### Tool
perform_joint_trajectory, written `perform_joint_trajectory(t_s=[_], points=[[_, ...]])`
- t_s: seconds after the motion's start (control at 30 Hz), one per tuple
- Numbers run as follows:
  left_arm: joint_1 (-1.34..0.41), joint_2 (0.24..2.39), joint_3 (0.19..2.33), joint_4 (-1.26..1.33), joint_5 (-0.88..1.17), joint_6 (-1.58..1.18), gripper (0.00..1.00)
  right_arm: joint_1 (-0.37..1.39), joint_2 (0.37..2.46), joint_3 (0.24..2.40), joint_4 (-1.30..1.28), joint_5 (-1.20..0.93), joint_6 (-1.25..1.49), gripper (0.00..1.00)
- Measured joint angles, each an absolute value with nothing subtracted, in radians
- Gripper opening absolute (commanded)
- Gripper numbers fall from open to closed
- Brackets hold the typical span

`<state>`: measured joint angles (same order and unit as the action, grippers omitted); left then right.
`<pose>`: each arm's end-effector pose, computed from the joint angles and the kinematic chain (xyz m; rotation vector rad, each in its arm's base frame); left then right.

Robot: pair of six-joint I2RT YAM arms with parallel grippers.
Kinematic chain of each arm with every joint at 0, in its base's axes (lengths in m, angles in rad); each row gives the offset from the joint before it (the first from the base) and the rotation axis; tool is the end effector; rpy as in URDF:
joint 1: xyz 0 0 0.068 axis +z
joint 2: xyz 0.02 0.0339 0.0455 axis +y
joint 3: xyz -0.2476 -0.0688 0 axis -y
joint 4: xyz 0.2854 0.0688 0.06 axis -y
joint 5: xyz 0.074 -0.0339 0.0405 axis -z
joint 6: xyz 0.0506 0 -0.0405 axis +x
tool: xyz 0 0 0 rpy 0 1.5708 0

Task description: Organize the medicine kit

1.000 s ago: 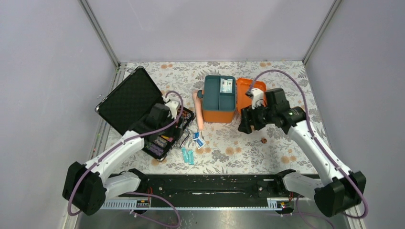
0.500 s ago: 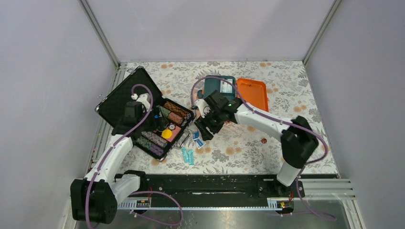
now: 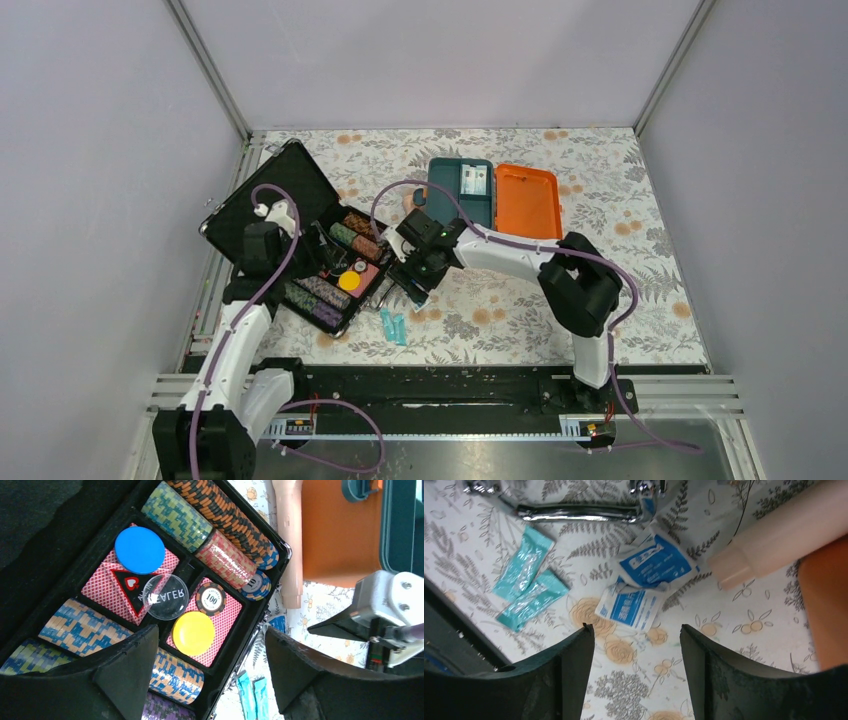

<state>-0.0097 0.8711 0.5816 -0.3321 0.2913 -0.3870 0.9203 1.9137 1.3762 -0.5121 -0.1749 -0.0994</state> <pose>0.2506 -0.0170 0.2076 -0.2506 2.2001 -0.5411 0.2599 0.3561 0.1447 -1.3668 2.3157 0.5021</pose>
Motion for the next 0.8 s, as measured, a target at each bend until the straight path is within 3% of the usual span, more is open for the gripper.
perform_joint_trajectory(t_s=[0.13,0.27,0.5,0.67,0.8], points=[[0.038,0.892,0.579,-0.321,0.316,-0.410,0.78,0.920,1.969,1.394,-0.492,-0.164,-0.121,0.69],[0.049,0.908,0.579,-0.320,0.324,-0.416,0.78,0.920,2.006,1.394,-0.486,-0.147,-0.139,0.61],[0.049,0.913,0.579,-0.317,0.338,-0.419,0.78,0.923,2.016,1.394,-0.465,-0.139,-0.189,0.00],[0.051,0.933,0.579,-0.316,0.339,-0.419,0.78,0.926,1.969,1.351,-0.461,-0.139,-0.263,0.00],[0.052,0.942,0.579,-0.315,0.340,-0.419,0.77,0.929,1.764,1.253,-0.513,-0.152,-0.332,0.00]])
